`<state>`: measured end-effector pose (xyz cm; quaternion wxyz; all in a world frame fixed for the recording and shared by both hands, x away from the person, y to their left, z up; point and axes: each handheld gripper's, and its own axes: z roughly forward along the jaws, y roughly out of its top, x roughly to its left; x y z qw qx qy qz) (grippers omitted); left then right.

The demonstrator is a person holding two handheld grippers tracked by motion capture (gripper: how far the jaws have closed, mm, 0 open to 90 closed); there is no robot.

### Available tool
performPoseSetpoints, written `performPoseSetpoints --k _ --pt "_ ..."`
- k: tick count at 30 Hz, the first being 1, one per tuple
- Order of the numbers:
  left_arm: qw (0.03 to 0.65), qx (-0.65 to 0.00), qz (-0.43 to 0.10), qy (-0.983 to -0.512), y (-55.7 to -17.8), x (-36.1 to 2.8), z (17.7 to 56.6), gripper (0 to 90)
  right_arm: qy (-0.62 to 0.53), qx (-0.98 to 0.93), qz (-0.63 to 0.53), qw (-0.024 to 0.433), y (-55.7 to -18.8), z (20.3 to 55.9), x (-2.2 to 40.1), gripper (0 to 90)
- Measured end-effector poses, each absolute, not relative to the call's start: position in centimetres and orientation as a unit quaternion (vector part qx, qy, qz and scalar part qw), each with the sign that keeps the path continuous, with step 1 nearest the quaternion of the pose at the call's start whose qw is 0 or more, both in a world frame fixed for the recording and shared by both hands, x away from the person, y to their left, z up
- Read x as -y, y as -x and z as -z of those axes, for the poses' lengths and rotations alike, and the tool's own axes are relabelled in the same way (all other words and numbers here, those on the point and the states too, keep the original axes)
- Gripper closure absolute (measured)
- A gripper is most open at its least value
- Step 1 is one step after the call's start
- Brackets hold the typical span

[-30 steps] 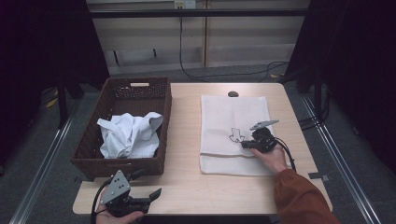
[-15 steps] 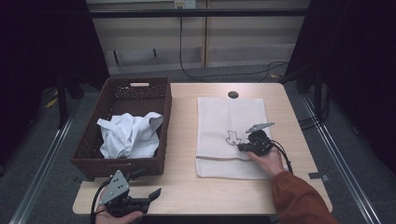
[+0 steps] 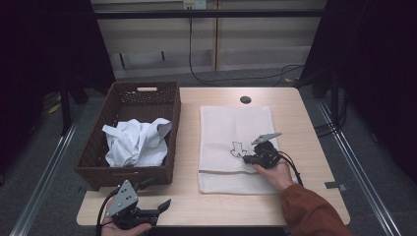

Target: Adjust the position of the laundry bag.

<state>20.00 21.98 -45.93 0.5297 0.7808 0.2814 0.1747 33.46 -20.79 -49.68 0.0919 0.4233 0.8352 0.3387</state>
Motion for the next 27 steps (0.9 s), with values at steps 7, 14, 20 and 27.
performPoseSetpoints --k 7,14,20,27 --pt "0.535 -0.281 -0.169 -0.779 -20.1 -22.2 46.0 14.4 -0.415 -0.838 -0.345 0.082 -33.1 49.7 19.5 90.0" --pt "0.532 -0.289 -0.172 -0.777 -20.2 -22.4 46.1 14.3 -0.420 -0.834 -0.345 0.096 -32.9 49.8 18.5 90.0" --pt "0.534 -0.294 -0.171 -0.774 -20.2 -22.7 46.1 14.4 -0.417 -0.835 -0.351 0.084 -33.0 49.8 17.8 90.0" --pt "0.535 -0.291 -0.172 -0.774 -20.1 -22.6 46.0 14.4 -0.421 -0.827 -0.363 0.081 -33.0 49.9 18.0 80.3"
